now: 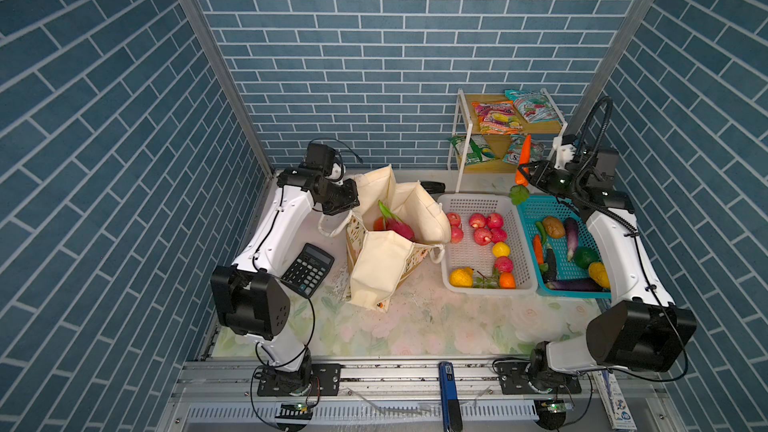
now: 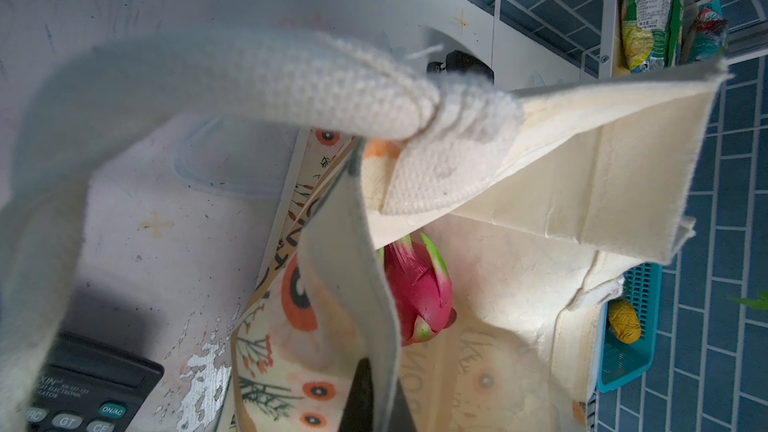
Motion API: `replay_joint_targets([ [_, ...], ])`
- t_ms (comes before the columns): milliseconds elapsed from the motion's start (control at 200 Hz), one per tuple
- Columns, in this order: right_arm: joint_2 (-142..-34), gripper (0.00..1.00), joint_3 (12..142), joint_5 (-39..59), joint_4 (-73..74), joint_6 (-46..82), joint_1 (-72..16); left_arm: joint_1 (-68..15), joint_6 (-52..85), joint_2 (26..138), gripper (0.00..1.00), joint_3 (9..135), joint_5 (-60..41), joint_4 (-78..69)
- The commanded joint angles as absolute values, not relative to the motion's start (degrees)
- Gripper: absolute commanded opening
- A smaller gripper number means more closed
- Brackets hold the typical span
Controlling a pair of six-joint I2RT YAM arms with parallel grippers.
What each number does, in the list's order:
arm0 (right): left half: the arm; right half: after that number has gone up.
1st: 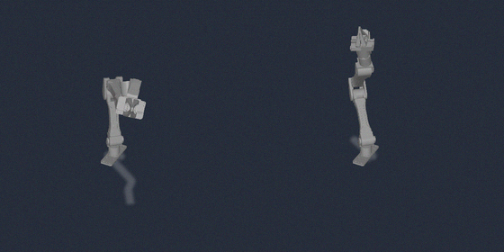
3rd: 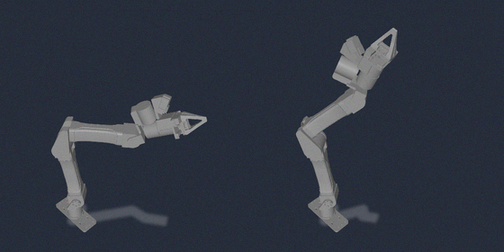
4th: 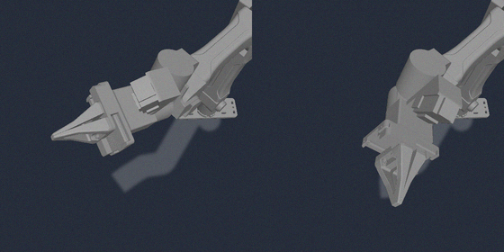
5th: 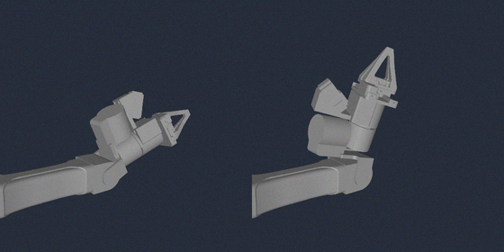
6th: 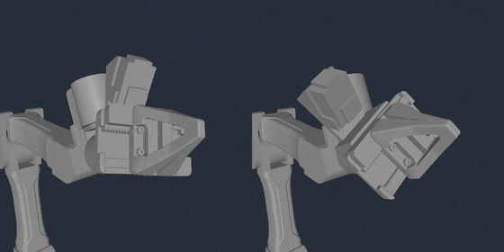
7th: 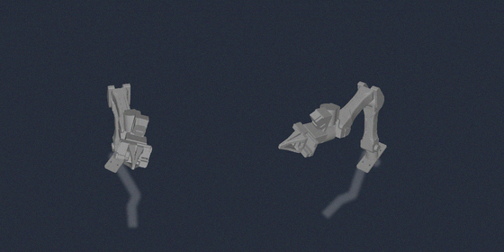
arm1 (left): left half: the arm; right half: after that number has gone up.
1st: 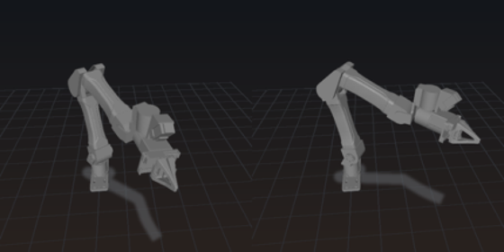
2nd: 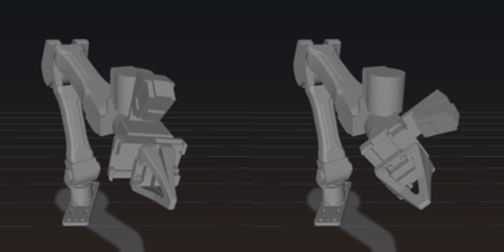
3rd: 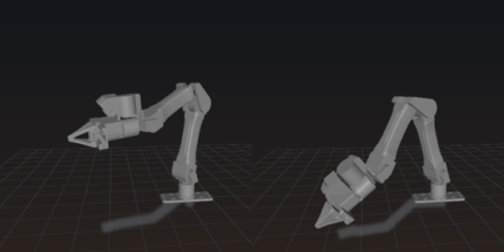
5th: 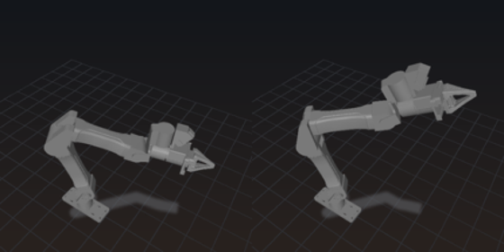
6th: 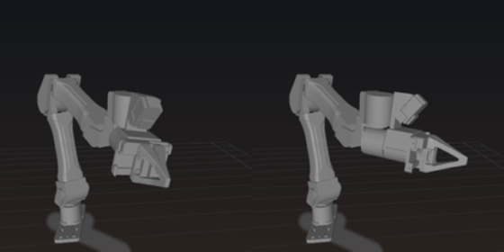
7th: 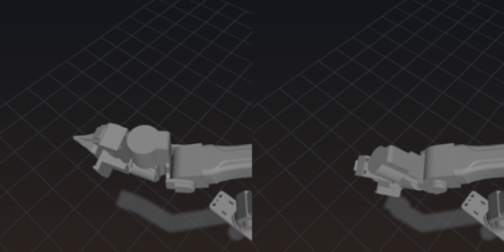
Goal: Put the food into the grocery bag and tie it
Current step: 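Lift the orange carrot and carry it over the bag with the right gripper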
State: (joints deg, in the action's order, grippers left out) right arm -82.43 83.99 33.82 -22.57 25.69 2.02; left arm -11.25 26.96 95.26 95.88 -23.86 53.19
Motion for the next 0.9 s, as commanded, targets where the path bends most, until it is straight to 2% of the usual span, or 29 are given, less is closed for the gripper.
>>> replay_joint_targets([
  [0, -82.83, 0.05, 87.55, 34.64, -22.56, 19.75, -4.91, -11.87, 26.76, 95.83, 0.04, 97.07, -24.62, 55.28],
  [470, -95.86, 0.04, 98.07, 35.15, -18.58, 16.53, -32.34, -11.87, 27.20, 96.05, 0.04, 97.80, -24.61, 55.02],
  [650, -99.15, 0.03, 97.99, 35.11, -16.42, 16.13, -36.99, -11.87, 27.22, 95.39, 0.04, 97.67, -24.14, 55.19],
  [895, -101.11, 0.01, 92.22, 35.04, -12.37, 15.76, -38.77, -11.93, 27.40, 94.80, 0.04, 97.91, -23.65, 55.46],
])
